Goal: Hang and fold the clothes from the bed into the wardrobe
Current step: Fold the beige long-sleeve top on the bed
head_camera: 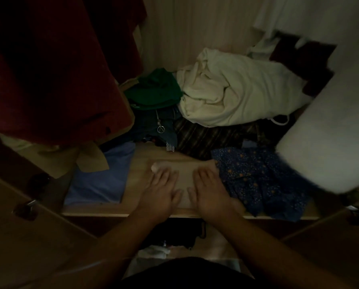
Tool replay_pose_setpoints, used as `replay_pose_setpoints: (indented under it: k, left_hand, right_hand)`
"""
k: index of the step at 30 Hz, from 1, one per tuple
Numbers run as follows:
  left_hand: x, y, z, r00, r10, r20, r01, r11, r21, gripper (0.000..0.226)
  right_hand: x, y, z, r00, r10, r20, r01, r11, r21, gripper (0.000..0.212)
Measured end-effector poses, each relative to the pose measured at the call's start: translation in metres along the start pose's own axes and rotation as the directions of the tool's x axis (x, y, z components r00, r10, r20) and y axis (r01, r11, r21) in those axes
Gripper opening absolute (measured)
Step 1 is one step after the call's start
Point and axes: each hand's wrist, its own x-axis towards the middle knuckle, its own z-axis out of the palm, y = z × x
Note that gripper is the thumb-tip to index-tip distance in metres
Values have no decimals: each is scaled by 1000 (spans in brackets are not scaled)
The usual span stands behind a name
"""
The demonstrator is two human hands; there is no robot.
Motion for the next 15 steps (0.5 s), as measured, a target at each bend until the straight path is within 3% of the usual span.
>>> replay_pose_setpoints:
  k: [4,9,15]
  left_hand:
    - [9,-3,2,996,-38,83,33,998,62,75]
    - [5,-2,5,994,-60,87,52,995,84,73]
    - [5,11,-17,985,-110,136,100,992,77,88]
  right_hand:
    - [3,1,8,997,77,28,-76,997,-33,68]
    - [0,1,0,996,42,74,-40,999,-36,69]
    - [-1,5,-14,994,14,111,-19,999,41,68]
